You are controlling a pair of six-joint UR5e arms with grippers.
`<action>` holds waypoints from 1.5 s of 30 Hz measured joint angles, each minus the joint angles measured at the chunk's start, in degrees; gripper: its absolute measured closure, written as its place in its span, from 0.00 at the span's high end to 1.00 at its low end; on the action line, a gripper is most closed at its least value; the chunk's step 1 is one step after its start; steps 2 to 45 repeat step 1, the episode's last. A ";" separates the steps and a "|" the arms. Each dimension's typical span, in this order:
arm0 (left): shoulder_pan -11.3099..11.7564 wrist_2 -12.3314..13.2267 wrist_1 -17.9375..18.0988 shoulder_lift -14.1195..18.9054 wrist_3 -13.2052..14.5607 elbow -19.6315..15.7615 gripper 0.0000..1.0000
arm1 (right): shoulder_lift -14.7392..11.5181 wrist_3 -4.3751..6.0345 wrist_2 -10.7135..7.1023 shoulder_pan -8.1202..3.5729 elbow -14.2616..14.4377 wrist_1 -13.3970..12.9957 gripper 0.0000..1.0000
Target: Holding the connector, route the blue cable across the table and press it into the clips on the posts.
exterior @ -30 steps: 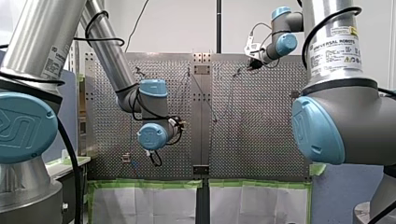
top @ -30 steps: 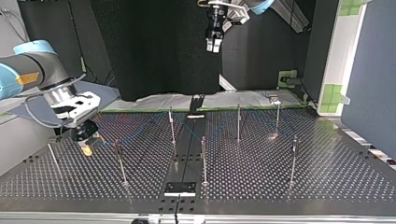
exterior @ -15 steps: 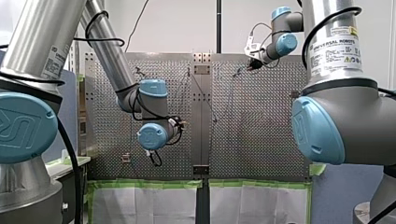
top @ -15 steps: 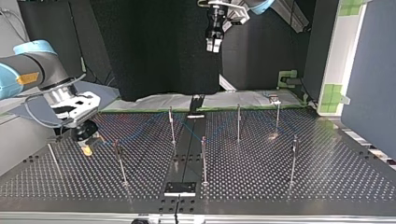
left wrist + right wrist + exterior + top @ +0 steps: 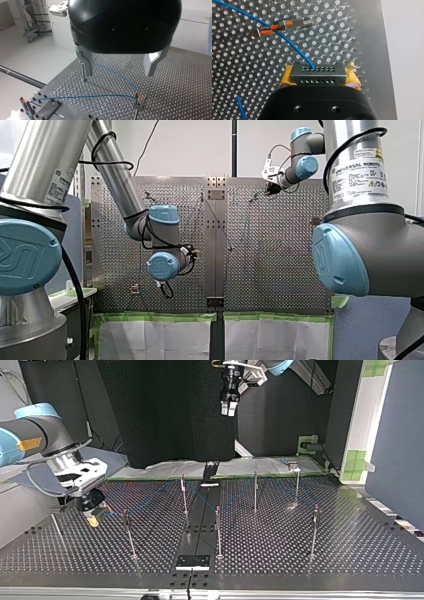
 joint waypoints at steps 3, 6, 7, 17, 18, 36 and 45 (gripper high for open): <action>0.00 0.00 0.00 0.00 0.00 0.00 1.00 | 0.00 0.00 0.00 0.00 0.00 0.00 0.00; 0.00 0.00 0.00 0.00 0.00 0.00 1.00 | 0.00 0.00 0.00 0.00 0.00 0.00 0.00; 0.00 0.00 0.00 0.00 0.00 0.00 1.00 | 0.00 0.00 0.00 0.00 0.00 0.00 0.00; 0.00 0.00 0.00 0.00 0.00 0.00 1.00 | 0.00 0.00 0.00 0.00 0.00 0.00 0.00; 0.00 0.00 0.00 0.00 0.00 0.00 1.00 | 0.00 0.00 0.00 0.00 0.00 0.00 0.00; 0.00 0.00 0.00 0.00 0.00 0.00 1.00 | 0.00 0.00 0.00 0.00 0.00 0.00 0.00; 0.00 0.00 0.00 0.00 0.00 0.00 1.00 | 0.00 0.00 0.00 0.00 0.00 0.00 0.00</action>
